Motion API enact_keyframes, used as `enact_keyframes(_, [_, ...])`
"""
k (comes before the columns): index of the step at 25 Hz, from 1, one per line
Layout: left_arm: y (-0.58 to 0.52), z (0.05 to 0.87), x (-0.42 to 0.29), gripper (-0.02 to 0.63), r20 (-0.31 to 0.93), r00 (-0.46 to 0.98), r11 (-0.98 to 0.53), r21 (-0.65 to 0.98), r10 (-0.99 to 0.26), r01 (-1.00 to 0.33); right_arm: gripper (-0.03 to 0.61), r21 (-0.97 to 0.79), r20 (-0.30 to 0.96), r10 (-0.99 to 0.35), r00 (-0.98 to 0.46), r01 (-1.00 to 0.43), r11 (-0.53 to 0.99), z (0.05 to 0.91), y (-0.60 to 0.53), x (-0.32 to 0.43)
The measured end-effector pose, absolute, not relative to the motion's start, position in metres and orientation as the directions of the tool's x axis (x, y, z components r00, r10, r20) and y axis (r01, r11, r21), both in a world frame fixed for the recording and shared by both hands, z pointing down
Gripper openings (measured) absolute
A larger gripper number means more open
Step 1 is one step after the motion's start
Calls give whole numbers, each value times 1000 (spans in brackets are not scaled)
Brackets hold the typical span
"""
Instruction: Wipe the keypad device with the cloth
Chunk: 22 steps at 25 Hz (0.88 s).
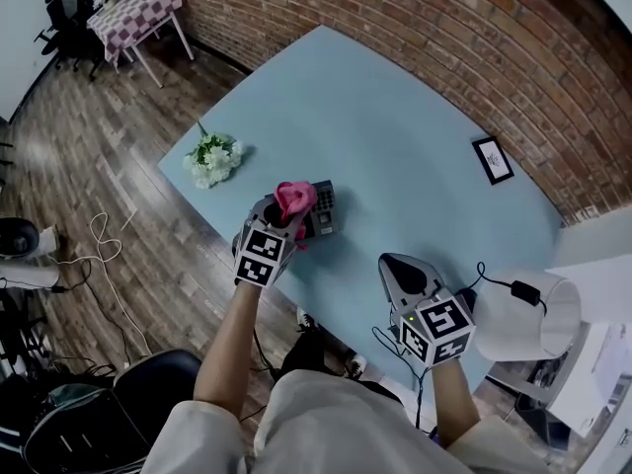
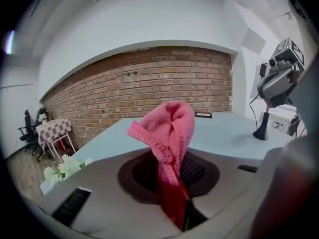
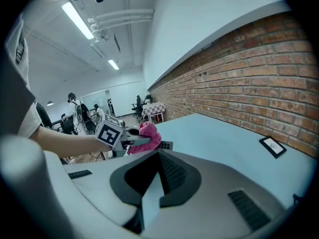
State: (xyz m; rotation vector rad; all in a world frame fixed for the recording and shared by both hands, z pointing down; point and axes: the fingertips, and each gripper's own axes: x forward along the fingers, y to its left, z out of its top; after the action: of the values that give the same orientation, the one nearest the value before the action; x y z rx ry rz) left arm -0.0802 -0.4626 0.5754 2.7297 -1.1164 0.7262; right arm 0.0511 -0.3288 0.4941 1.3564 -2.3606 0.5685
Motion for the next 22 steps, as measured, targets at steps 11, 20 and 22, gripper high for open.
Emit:
enact_keyframes(11, [-463, 601, -70, 104, 519, 625, -763, -84, -583, -641, 9, -164, 515, -730, -448, -888, 429, 505, -326, 62])
enact_keyframes(20, [-435, 632, -71, 104, 575, 620, -784, -61, -534, -618, 9, -171, 518, -727, -451, -887, 429, 507, -325, 60])
enact_keyframes(22, [-429, 637, -70, 104, 586, 619, -789, -57, -523, -612, 9, -172, 517, -727, -452, -887, 429, 507, -325, 59])
